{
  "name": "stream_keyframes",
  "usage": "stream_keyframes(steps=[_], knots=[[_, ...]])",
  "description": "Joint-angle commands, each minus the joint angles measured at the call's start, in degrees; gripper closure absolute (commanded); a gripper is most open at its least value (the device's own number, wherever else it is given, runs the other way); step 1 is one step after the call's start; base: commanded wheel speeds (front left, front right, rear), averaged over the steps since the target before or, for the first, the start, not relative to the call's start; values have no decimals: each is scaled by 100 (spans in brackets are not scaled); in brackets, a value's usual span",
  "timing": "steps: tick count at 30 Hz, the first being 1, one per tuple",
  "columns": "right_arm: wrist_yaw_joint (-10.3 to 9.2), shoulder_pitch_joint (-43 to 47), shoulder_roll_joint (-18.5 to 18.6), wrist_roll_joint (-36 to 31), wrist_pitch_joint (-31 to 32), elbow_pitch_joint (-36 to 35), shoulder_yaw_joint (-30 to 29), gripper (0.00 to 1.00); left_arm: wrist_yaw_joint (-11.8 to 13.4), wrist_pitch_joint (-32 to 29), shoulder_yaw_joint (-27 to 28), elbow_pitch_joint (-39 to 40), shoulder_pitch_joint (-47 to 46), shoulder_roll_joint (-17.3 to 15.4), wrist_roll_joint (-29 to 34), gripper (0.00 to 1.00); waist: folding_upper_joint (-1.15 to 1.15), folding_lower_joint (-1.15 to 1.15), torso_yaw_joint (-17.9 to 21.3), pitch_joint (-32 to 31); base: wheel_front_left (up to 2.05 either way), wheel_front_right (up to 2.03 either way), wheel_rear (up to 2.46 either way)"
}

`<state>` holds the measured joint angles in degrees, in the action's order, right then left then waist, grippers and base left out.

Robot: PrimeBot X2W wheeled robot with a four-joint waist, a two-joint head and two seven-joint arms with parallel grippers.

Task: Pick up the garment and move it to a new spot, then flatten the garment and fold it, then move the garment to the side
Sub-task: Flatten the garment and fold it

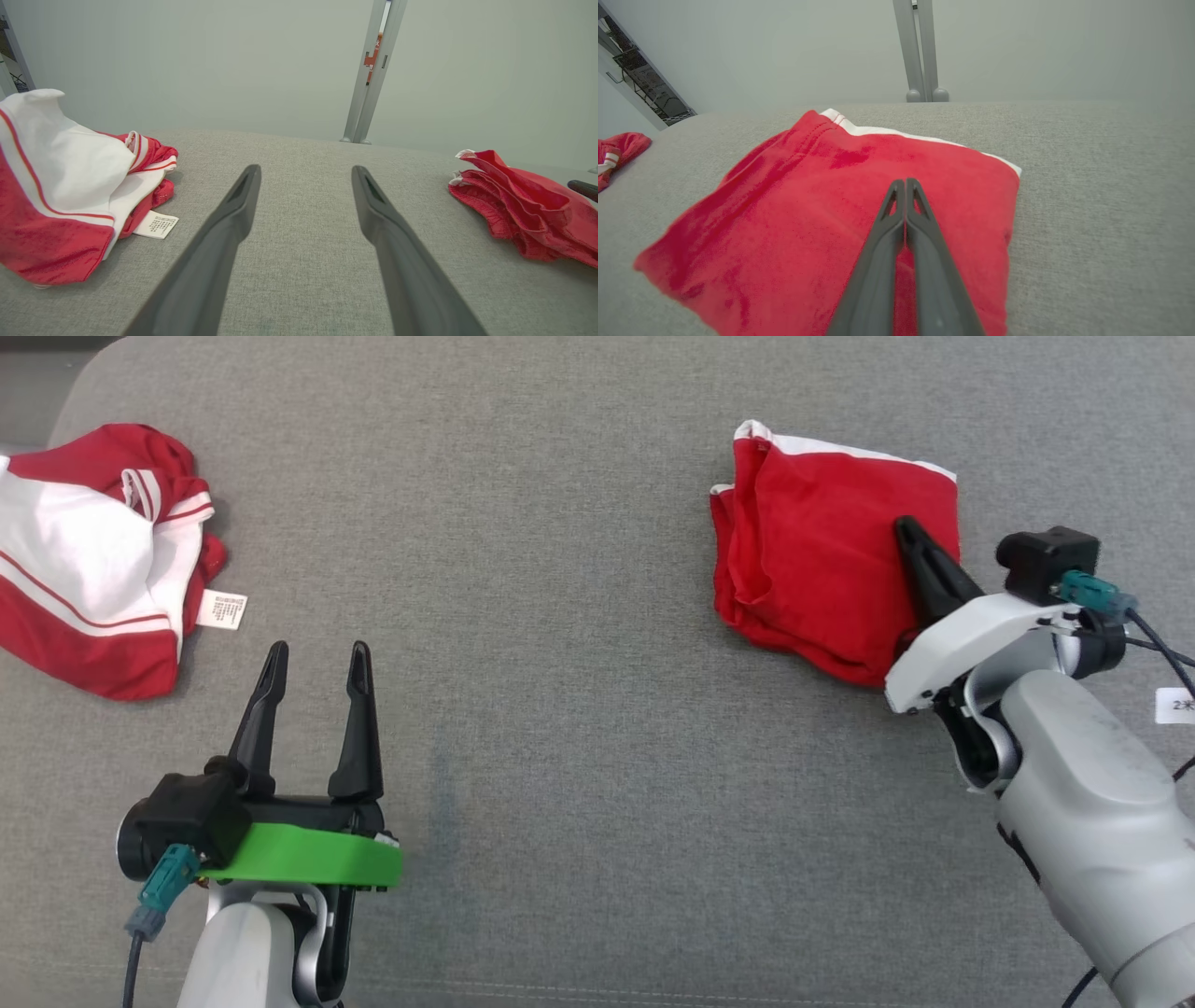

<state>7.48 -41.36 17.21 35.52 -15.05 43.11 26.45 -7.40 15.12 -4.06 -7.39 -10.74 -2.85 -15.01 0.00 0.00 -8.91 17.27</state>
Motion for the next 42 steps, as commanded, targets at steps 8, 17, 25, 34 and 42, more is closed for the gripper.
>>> stream_keyframes(steps=[8,17,25,34,42], knots=[[3,-133,-817,-490,-17,268,224,100,-16,2,-67,-21,-131,-10,-126,0,0,0,-231,136,0,0,0],[2,26,-1183,-880,-17,-158,443,100,-15,2,-38,-82,-141,-10,-75,0,0,0,-169,93,0,0,0],[2,699,-797,-1319,-16,-1537,-130,100,-16,2,176,-143,66,-12,90,0,0,0,220,-227,0,0,0],[2,1742,-395,-1662,-17,-2559,-935,0,-7,2,386,-228,295,-12,254,0,0,0,639,-606,0,0,0],[2,2645,-447,-1883,-17,-3255,-1495,0,-7,2,484,-293,457,-13,334,0,0,0,858,-843,0,0,0]])
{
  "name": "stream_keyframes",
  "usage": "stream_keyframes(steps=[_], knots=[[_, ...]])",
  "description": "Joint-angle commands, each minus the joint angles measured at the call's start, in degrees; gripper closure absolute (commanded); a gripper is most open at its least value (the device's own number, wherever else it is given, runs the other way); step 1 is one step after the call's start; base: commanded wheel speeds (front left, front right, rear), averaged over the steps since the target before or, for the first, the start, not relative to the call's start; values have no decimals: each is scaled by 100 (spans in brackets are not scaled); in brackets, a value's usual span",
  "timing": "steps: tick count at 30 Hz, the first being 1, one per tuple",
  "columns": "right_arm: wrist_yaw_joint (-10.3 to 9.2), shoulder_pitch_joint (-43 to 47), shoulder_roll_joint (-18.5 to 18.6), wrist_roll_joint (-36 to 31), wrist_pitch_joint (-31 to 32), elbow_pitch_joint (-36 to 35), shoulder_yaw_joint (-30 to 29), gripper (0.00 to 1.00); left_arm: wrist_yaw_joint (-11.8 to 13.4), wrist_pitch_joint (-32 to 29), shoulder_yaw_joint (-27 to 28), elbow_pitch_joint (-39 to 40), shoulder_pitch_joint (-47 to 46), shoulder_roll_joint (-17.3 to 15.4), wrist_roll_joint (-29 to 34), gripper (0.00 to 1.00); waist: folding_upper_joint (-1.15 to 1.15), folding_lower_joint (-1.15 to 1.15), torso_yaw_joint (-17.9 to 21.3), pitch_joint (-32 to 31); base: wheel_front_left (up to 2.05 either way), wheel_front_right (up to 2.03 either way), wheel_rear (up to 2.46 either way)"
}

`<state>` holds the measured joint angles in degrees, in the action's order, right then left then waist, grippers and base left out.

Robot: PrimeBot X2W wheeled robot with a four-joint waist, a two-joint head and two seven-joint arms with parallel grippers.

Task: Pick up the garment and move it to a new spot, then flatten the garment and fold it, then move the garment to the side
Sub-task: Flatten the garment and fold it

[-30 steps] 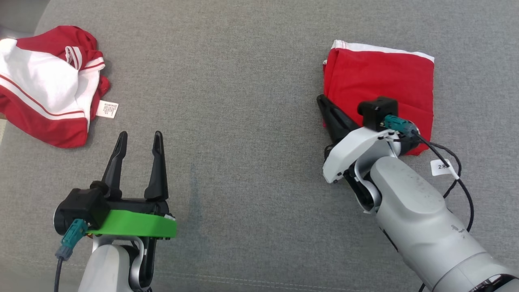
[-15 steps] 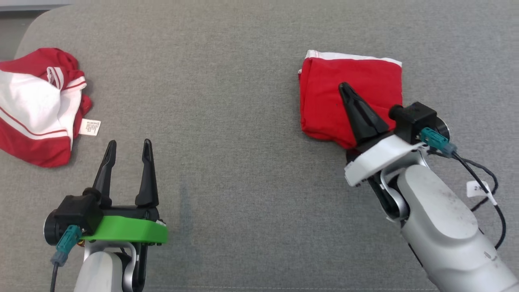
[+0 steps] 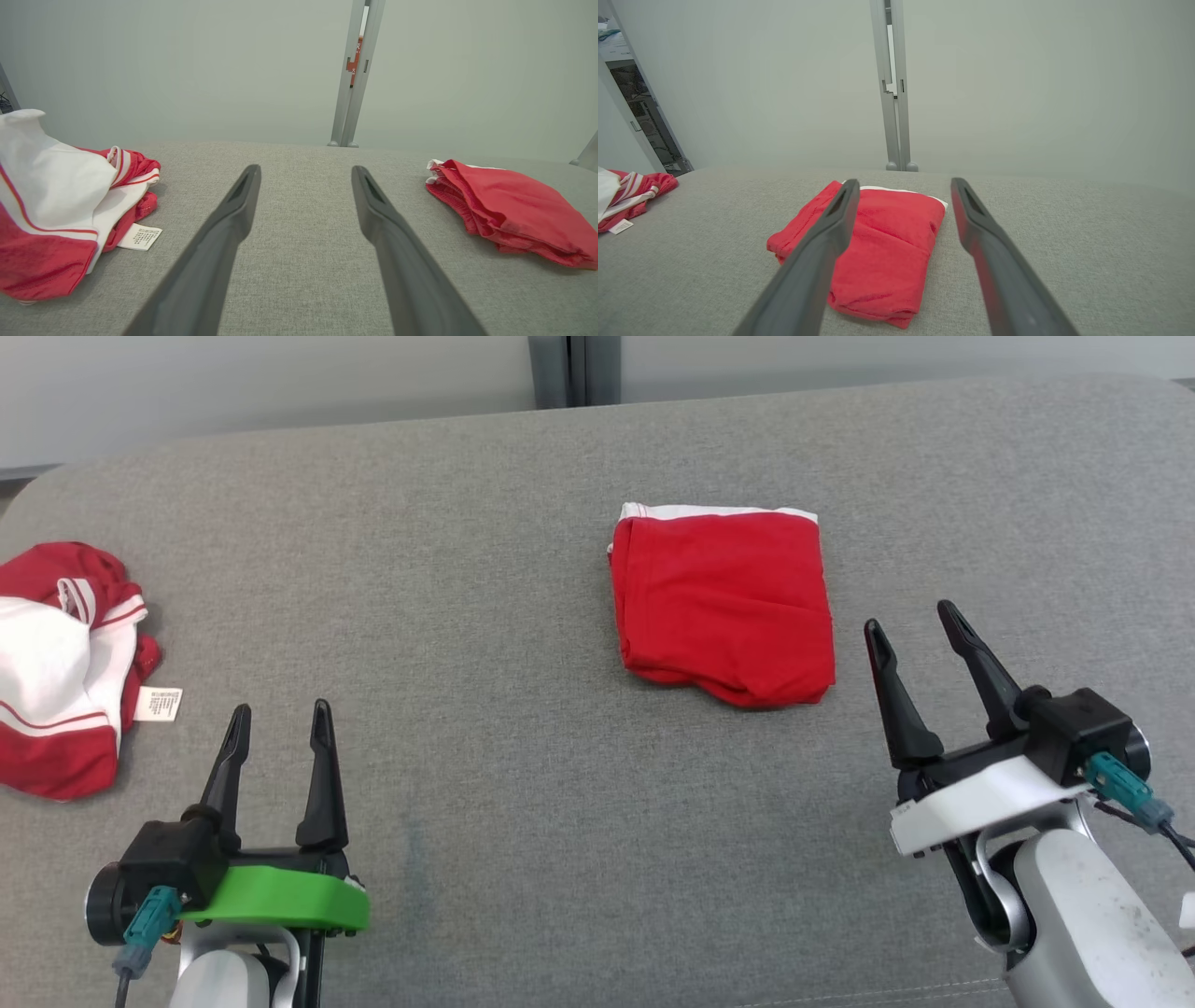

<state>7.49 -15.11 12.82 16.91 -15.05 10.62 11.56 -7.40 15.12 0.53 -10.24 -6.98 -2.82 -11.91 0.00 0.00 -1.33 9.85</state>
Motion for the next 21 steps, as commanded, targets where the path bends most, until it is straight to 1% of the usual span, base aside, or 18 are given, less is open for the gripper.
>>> stream_keyframes(steps=[1,12,21], knots=[[1,142,-41,-58,-16,-111,-68,0,-7,1,38,-7,100,-16,27,0,0,0,120,-125,0,0,0],[1,1035,-385,-257,-16,-599,-658,0,5,2,138,-39,357,-16,100,0,0,0,83,-449,0,0,0],[1,1327,-387,-367,-17,-658,-778,0,31,2,228,-47,484,-16,159,0,0,0,-5,-583,0,0,0]])
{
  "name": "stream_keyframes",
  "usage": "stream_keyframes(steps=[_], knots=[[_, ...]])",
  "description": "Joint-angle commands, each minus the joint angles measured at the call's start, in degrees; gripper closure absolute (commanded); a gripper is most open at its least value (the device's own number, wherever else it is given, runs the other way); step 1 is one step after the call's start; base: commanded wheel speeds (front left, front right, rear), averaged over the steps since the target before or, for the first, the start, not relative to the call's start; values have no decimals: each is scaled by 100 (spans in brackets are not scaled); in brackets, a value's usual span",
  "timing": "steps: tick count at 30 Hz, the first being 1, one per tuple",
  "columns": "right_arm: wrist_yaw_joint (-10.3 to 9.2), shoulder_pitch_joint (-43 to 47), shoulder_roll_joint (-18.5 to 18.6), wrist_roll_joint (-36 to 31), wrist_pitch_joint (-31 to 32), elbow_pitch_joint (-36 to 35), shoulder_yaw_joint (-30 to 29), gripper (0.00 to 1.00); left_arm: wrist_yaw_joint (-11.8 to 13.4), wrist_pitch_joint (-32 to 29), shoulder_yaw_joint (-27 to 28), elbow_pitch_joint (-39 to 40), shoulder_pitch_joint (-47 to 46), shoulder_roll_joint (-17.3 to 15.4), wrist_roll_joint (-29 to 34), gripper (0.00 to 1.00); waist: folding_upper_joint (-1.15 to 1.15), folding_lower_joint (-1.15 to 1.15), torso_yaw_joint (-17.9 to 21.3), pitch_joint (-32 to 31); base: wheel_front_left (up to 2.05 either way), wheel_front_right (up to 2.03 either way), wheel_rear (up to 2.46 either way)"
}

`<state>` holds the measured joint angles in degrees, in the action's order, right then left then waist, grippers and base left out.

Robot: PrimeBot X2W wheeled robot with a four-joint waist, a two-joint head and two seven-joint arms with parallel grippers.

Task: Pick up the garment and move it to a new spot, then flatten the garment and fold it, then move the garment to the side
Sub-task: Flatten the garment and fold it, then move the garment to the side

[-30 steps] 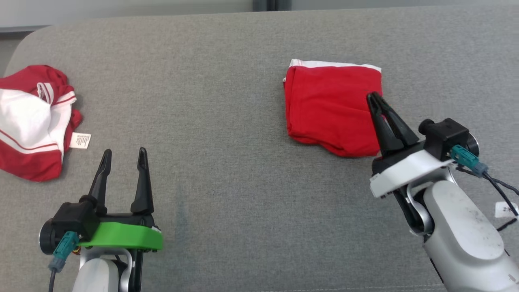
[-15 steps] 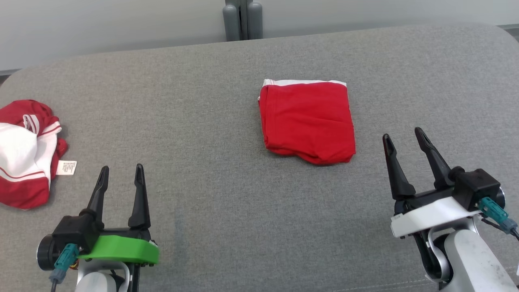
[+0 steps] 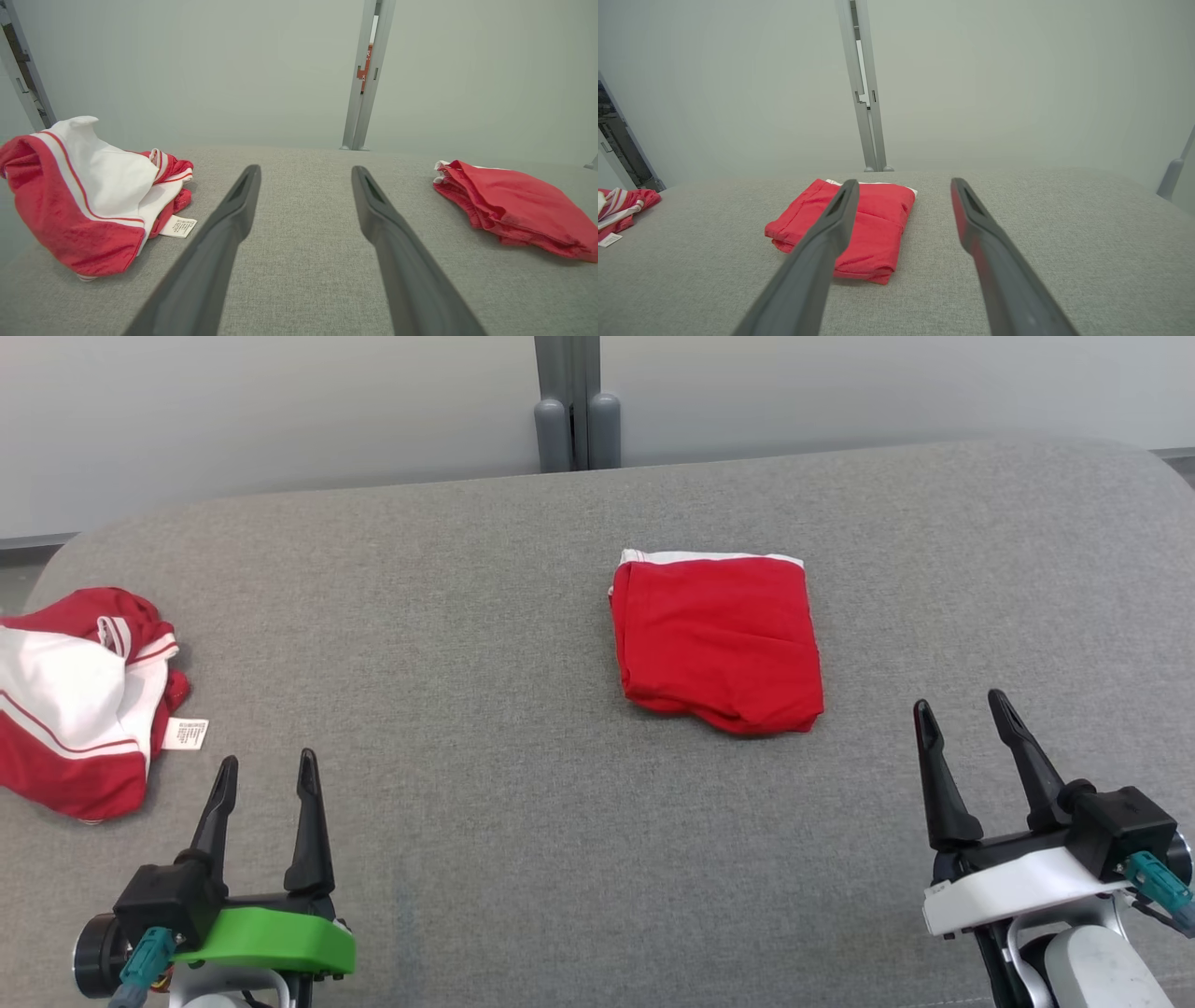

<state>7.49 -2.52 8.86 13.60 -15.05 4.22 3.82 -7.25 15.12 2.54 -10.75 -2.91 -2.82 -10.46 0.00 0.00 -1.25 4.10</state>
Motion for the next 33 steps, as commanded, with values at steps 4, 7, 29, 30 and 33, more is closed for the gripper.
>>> stream_keyframes(steps=[4,7,29,30,33], knots=[[1,86,21,-79,-17,6,-11,0,13,2,74,-6,91,-27,110,0,0,0,-46,-11,0,0,0],[1,86,36,-88,-17,28,-14,0,8,2,130,-28,61,-50,118,0,0,0,-60,-9,0,0,0],[1,65,55,-136,-16,213,-124,0,-7,2,219,-235,-53,-136,172,0,0,0,-64,-22,0,0,0],[1,64,56,-138,-17,225,-129,0,-7,2,218,-238,-58,-136,171,0,0,0,-68,-18,0,0,0],[1,68,47,-148,-17,255,-136,0,-10,2,216,-246,-68,-135,180,0,0,0,-76,-15,0,0,0]])
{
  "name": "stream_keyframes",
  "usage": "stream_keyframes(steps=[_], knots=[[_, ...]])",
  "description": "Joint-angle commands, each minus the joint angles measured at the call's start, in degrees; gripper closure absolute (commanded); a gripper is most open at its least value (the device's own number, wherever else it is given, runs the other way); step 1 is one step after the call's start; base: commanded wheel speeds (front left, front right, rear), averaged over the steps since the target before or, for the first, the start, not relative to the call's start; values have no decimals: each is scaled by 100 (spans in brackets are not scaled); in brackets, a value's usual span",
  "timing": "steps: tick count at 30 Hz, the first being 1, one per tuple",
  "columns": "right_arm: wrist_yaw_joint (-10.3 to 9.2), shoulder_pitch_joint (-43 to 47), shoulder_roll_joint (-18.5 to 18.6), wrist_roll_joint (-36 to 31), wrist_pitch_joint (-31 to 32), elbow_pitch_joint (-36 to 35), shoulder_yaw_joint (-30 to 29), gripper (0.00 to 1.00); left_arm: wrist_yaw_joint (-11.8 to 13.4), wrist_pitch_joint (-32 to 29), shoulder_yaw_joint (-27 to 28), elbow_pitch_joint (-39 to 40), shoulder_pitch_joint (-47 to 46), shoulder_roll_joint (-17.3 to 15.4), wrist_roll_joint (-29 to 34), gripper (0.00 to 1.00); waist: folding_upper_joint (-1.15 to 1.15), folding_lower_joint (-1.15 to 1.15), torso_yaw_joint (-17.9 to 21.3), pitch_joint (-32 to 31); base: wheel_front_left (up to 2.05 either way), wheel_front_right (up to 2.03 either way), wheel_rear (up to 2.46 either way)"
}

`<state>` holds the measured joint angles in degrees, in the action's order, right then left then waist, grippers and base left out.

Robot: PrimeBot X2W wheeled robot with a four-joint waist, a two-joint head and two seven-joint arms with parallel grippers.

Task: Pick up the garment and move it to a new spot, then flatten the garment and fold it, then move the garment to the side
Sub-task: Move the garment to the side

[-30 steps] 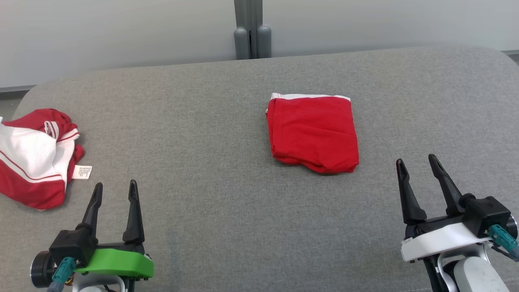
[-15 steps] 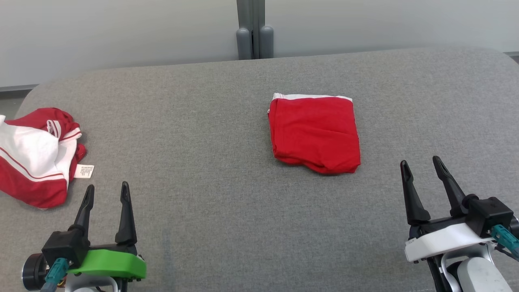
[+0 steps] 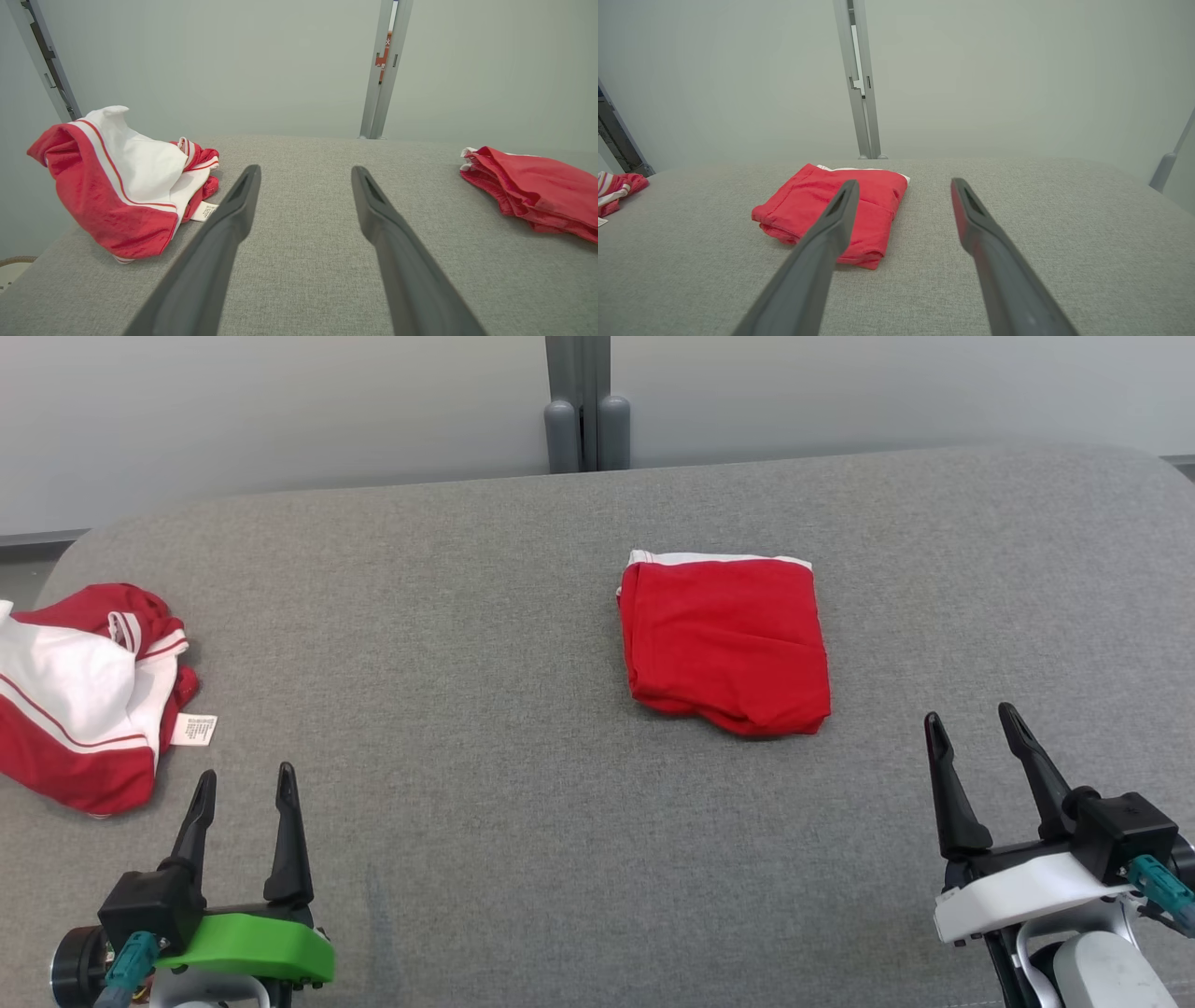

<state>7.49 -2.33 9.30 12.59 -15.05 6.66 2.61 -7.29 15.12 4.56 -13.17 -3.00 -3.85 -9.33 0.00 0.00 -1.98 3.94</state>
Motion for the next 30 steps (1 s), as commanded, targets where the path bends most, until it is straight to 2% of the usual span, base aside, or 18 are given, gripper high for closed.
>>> stream_keyframes(steps=[1,20,25,30], knots=[[1,50,2,-46,-16,26,-18,0,-6,2,16,-6,-62,-31,67,0,0,0,-6,3,0,0,0],[1,-72,3,-79,-16,136,-110,0,125,2,-9,50,-21,9,149,0,0,0,-140,76,0,0,0],[1,-451,148,-151,-17,317,-6,0,121,2,-29,48,-166,-3,163,0,0,0,-301,237,0,0,0],[1,-1294,322,-233,141,798,198,0,97,1,-45,38,-332,-5,116,0,0,0,-473,505,0,0,0]])
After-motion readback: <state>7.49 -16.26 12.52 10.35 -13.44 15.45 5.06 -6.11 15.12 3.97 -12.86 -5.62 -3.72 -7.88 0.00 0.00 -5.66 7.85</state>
